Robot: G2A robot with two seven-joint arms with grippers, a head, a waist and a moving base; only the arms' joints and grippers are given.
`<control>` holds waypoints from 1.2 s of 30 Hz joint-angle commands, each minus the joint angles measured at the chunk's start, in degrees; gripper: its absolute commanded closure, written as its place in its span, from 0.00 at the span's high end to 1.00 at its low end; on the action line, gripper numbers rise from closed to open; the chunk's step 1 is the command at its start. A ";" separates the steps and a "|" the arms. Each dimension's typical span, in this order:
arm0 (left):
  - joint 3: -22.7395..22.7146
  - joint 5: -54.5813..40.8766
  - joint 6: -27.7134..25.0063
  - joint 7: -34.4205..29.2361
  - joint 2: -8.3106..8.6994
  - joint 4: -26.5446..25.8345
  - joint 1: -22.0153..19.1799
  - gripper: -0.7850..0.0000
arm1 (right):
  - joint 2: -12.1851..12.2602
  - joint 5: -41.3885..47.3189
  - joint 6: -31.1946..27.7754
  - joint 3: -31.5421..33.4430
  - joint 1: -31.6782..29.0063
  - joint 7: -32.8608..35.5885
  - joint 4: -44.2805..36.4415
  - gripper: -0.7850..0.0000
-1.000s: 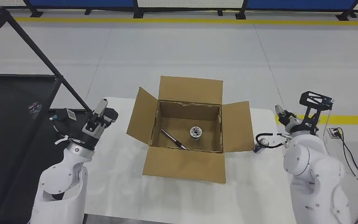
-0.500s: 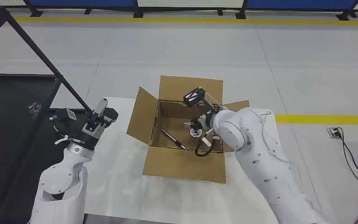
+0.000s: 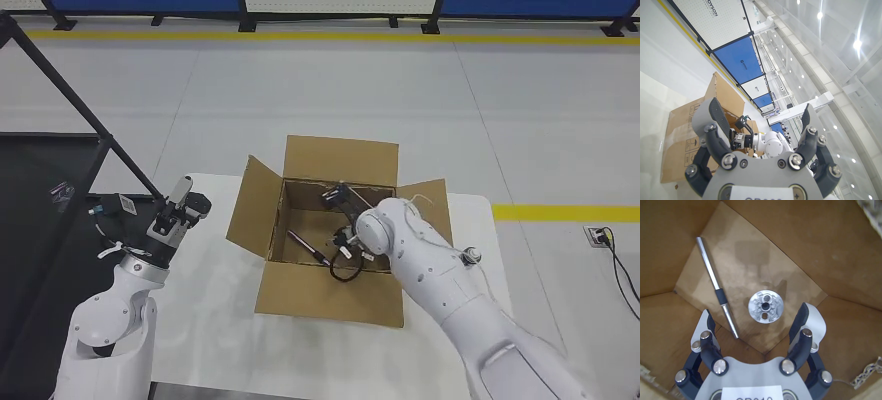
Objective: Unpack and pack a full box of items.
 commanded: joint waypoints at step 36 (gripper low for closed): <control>0.00 0.00 0.00 0.00 0.00 0.00 0.00 1.00 | -1.85 1.52 -12.60 2.55 4.80 -14.33 6.44 0.00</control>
